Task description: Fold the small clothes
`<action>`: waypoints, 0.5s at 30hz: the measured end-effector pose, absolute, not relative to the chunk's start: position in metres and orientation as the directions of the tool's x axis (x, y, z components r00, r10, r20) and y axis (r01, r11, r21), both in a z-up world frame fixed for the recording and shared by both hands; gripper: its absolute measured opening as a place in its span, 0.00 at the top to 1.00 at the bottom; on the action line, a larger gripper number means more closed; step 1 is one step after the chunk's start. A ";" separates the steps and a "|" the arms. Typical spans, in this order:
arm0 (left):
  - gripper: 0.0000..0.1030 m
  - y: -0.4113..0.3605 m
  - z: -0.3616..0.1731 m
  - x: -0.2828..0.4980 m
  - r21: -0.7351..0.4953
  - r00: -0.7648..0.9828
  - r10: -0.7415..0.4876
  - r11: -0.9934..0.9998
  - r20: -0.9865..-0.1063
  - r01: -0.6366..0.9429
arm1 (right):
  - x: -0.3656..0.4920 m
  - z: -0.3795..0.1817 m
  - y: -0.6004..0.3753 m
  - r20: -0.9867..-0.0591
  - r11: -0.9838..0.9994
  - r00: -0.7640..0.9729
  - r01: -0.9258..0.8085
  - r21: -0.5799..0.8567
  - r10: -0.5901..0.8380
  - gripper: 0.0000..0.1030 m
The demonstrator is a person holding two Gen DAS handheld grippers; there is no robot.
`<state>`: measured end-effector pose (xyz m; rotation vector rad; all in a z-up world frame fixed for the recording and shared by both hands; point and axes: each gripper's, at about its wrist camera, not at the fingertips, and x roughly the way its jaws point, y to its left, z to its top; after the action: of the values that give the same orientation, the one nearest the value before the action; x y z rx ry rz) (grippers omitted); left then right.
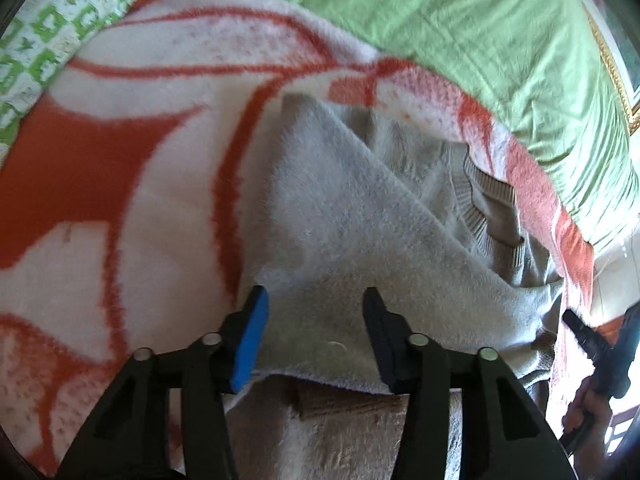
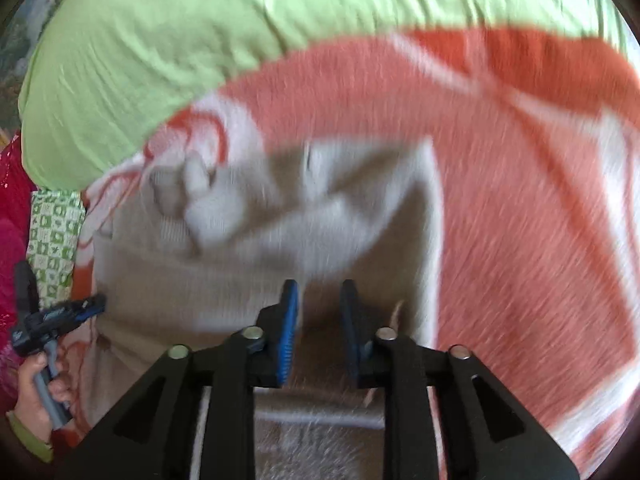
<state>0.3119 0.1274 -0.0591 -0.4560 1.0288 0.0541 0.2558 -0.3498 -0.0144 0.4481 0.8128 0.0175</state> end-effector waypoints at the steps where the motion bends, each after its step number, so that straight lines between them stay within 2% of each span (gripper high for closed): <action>1: 0.49 0.130 -0.056 0.309 -0.335 0.533 -0.151 0.903 -0.833 -0.268 | 0.266 -0.009 -0.355 -0.691 0.911 0.702 0.151 0.383 0.174 0.45; 2: 0.48 0.132 -0.052 0.308 -0.334 0.537 -0.142 0.901 -0.831 -0.278 | 0.277 -0.005 -0.358 -0.685 0.917 0.709 0.139 0.373 0.171 0.40; 6: 0.44 0.141 -0.057 0.310 -0.338 0.524 -0.146 0.895 -0.839 -0.292 | 0.332 0.004 -0.357 -0.708 0.956 0.671 -0.005 0.292 0.220 0.40; 10: 0.44 0.144 -0.073 0.315 -0.329 0.490 -0.149 0.894 -0.859 -0.304 | 0.380 -0.012 -0.330 -0.789 0.968 0.565 -0.190 0.161 0.243 0.41; 11: 0.44 0.143 -0.075 0.316 -0.330 0.486 -0.152 0.893 -0.861 -0.305 | 0.384 -0.021 -0.327 -0.816 0.960 0.515 -0.224 0.169 0.264 0.63; 12: 0.44 0.143 -0.078 0.316 -0.326 0.480 -0.150 0.894 -0.865 -0.308 | 0.388 -0.028 -0.324 -0.842 0.957 0.472 -0.239 0.165 0.263 0.90; 15: 0.44 0.141 -0.084 0.317 -0.305 0.469 -0.132 0.898 -0.873 -0.317 | 0.388 -0.021 -0.333 -0.831 0.965 0.502 -0.219 0.148 0.241 0.92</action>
<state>0.3168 0.1407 -0.0838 -0.4646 1.0875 0.1185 0.3877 -0.3332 -0.0208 0.0241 1.0074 0.2777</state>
